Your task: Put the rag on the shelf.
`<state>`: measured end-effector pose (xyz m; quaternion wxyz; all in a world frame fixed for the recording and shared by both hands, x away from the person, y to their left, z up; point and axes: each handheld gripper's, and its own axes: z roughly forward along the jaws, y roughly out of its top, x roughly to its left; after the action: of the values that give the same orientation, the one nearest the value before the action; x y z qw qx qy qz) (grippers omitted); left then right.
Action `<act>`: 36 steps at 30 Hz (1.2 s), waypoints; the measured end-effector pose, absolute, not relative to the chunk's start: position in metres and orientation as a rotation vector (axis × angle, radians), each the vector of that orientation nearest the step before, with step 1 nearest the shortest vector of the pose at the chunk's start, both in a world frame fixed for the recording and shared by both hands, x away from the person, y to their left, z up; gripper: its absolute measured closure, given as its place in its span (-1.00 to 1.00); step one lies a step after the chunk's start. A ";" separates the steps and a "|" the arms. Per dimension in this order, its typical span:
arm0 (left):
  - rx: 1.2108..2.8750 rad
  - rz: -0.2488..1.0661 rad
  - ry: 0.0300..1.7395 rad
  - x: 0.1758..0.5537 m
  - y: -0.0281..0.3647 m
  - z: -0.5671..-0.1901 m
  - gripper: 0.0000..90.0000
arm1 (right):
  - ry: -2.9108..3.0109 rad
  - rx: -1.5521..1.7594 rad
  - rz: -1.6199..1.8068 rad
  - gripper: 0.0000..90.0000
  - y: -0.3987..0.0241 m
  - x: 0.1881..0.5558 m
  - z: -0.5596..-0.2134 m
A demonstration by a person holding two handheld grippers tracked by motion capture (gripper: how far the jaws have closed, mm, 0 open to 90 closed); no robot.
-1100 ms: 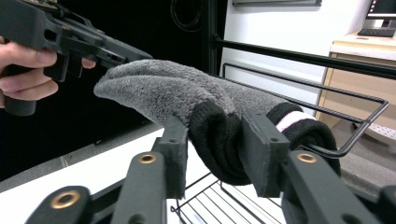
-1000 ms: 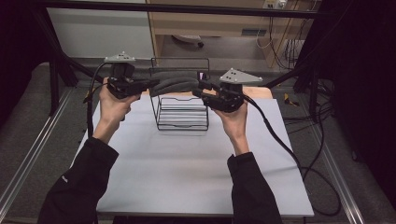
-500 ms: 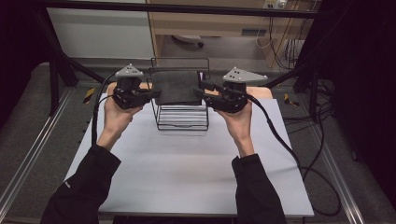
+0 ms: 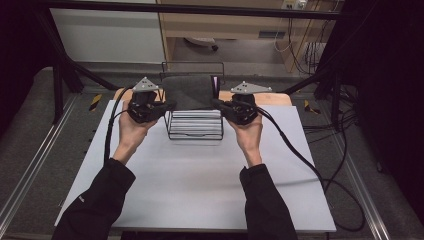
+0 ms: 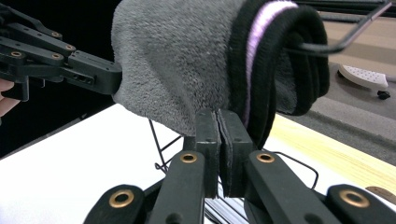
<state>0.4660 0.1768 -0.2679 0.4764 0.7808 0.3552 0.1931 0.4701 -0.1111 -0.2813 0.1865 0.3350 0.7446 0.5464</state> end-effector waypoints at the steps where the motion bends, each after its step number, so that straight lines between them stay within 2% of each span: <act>1: 1.903 0.462 0.873 0.467 0.177 -0.269 0.99 | 2.091 0.945 1.541 0.95 -0.112 0.471 -0.283; 4: 1.894 0.447 0.875 0.467 0.179 -0.270 0.99 | 2.088 0.952 1.550 0.90 -0.114 0.471 -0.284; 8: 1.886 0.447 0.870 0.461 0.185 -0.268 0.87 | 2.087 0.909 1.587 0.63 -0.117 0.463 -0.279; 11: 1.884 0.424 0.875 0.456 0.191 -0.267 0.65 | 2.087 0.923 1.622 0.34 -0.121 0.456 -0.275; 12: 1.884 0.424 0.875 0.456 0.191 -0.267 0.57 | 2.087 0.923 1.622 0.34 -0.121 0.456 -0.275; 15: 1.895 0.416 0.882 0.447 0.199 -0.270 0.25 | 2.107 0.916 1.646 -0.02 -0.127 0.447 -0.269; 18: 1.903 0.412 0.894 0.441 0.206 -0.276 0.02 | 2.123 0.922 1.635 -0.31 -0.132 0.440 -0.268; 20: 1.919 0.399 0.896 0.437 0.209 -0.282 -0.19 | 2.137 0.940 1.650 -0.44 -0.136 0.437 -0.268; 24: 1.963 0.404 0.899 0.429 0.215 -0.297 -0.43 | 2.151 0.958 1.629 -0.71 -0.146 0.430 -0.273; 30: 1.975 0.422 0.909 0.419 0.224 -0.325 -0.67 | 2.166 0.984 1.611 -0.87 -0.165 0.424 -0.292; 36: 1.989 0.425 0.928 0.412 0.231 -0.351 -0.73 | 2.208 1.016 1.571 -0.95 -0.179 0.419 -0.318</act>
<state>0.4117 0.2314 -0.3511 0.4377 0.8000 0.3732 0.1708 0.4189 -0.1794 -0.3181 0.1235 0.3484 0.7571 0.5387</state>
